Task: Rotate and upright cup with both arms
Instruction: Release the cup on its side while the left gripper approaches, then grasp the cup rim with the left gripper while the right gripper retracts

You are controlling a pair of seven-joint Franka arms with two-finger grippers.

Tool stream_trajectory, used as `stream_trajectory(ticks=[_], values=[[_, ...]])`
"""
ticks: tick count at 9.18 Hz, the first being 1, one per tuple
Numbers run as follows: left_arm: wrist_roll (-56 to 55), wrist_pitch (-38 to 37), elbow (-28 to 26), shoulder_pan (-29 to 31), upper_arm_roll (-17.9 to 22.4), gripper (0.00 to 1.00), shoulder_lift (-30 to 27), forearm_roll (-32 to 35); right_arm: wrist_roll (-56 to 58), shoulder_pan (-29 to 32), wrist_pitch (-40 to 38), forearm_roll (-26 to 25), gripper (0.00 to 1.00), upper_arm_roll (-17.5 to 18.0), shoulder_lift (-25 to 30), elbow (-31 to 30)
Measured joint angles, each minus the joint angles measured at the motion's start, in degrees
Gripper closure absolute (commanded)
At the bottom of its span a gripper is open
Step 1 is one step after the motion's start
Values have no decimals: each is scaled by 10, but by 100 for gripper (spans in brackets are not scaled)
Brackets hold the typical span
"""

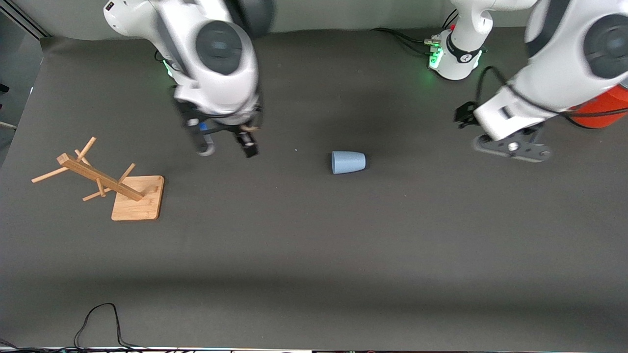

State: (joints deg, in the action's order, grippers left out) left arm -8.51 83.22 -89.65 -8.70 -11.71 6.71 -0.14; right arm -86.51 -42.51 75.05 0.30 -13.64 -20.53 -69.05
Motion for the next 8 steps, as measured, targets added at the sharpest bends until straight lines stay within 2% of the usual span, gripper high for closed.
stream_trajectory(ticks=[1,3,4,6,8], values=[[-34,2,21,-19,-12,0,28,13,74,34,0,-1,0,0,31,-29],[-118,5,63,-95,-18,0,93,61,245,117,2,-1,0,5,91,-85],[-170,10,85,-142,-20,0,133,90,319,167,4,-1,0,20,113,-101],[-255,21,146,-241,-21,0,232,167,435,271,31,-2,0,84,147,-134],[-284,22,199,-313,-20,0,315,234,547,328,83,-2,0,112,178,-185]])
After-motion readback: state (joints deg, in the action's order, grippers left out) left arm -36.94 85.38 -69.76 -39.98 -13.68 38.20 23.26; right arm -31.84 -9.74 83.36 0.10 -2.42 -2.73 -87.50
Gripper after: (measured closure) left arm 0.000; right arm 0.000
